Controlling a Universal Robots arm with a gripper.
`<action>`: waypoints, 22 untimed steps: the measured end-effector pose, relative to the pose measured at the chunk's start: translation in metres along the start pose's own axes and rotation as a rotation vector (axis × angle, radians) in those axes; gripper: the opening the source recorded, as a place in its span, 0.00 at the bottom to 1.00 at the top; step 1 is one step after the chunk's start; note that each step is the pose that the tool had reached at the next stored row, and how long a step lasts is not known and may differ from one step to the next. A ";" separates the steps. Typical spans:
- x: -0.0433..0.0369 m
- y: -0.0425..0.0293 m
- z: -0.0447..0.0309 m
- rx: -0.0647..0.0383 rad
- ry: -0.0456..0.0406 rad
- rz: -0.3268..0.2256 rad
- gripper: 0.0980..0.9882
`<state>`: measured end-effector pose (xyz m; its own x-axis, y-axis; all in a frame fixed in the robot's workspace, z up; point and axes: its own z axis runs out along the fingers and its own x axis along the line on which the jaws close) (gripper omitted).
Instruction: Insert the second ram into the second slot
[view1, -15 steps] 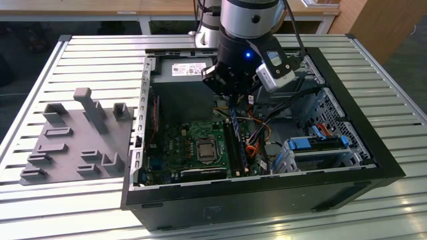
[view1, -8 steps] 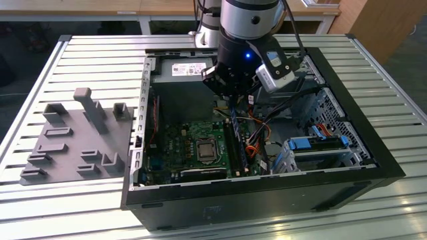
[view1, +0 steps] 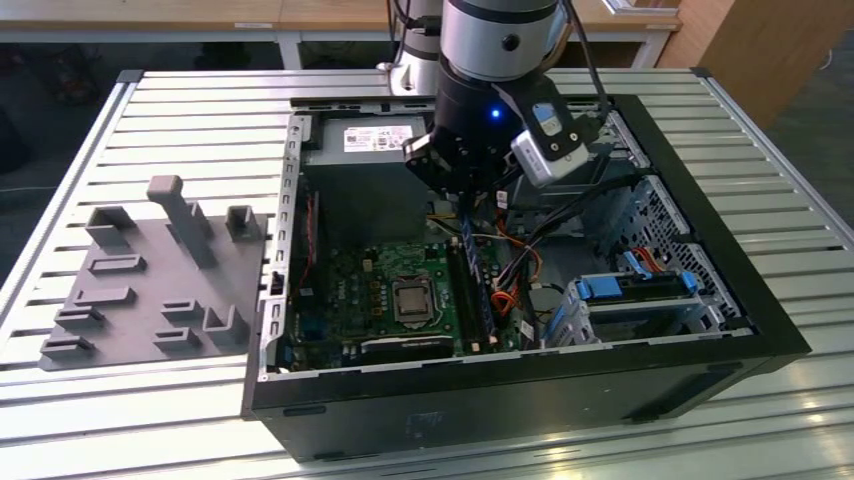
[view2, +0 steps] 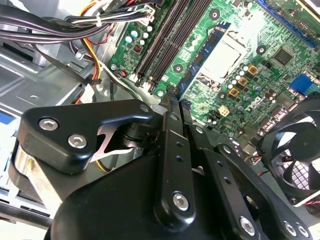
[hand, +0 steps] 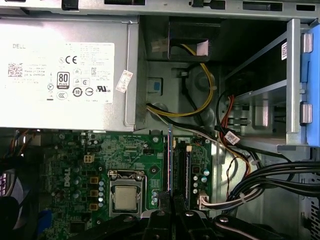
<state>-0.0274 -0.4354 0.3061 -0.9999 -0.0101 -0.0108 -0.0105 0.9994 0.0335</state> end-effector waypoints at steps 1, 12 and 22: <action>0.0000 0.0000 0.0002 0.000 0.0000 0.000 0.04; 0.0000 -0.0001 0.0034 0.000 0.0000 0.000 0.04; 0.0001 -0.0002 0.0066 0.000 0.0000 0.000 0.04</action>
<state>-0.0274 -0.4354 0.2994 -0.9999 -0.0101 -0.0108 -0.0105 0.9994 0.0334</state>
